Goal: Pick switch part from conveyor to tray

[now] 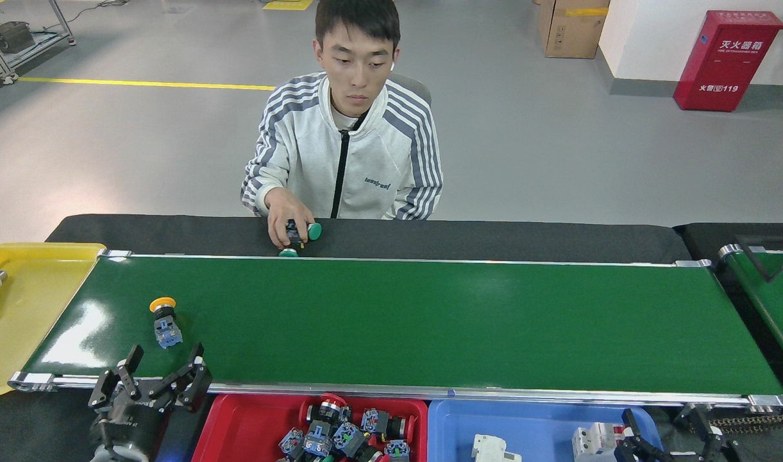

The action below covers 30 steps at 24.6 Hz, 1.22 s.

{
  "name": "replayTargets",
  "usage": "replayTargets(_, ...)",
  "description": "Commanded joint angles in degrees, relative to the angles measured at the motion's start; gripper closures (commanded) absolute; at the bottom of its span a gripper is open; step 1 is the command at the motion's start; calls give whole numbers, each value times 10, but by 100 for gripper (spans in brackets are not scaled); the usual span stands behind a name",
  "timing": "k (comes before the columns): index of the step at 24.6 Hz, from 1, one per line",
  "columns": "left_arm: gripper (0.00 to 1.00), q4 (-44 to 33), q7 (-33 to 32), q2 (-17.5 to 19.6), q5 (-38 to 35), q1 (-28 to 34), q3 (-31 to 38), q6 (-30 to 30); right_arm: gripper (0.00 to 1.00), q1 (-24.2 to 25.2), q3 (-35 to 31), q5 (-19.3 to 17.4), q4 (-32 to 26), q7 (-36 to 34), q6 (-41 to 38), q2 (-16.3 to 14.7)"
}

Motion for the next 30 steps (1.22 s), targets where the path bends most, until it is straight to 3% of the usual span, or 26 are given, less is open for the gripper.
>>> replayTargets(1,0,20,7,26,-2,-20,4,5,2,-4,-13,18,-8,3,-6,9)
replayTargets(9,1,154,12,68,-4,-105,-60,143,2,-10,-15,36,-8,10,-7,26)
replayTargets(11,5,207,39,78,-4,-137,-76,174,2,-12,-15,38,-8,10,-7,26)
replayTargets(13,23,262,61,80,-4,-168,-86,194,2,-13,-15,38,-8,11,-7,23)
replayTargets(15,64,302,83,85,0,-187,-86,190,2,-13,-15,37,-8,11,-7,21)
replayTargets(16,75,309,91,89,2,-190,-87,189,2,-13,-15,37,-8,11,-6,18)
replayTargets(19,90,304,108,91,5,-187,-88,176,2,-12,-15,36,-8,11,-6,13)
replayTargets(23,95,236,120,83,4,-149,-89,119,2,-12,-15,36,-8,11,-6,14)
replayTargets(27,94,34,112,62,4,-29,-90,-22,1,-12,-16,36,-8,10,-6,13)
replayTargets(29,86,-66,92,53,4,37,-102,-116,1,-12,-16,35,-8,10,-6,14)
replayTargets(30,72,-106,83,47,5,66,-113,-160,1,-12,-16,35,-8,10,-6,15)
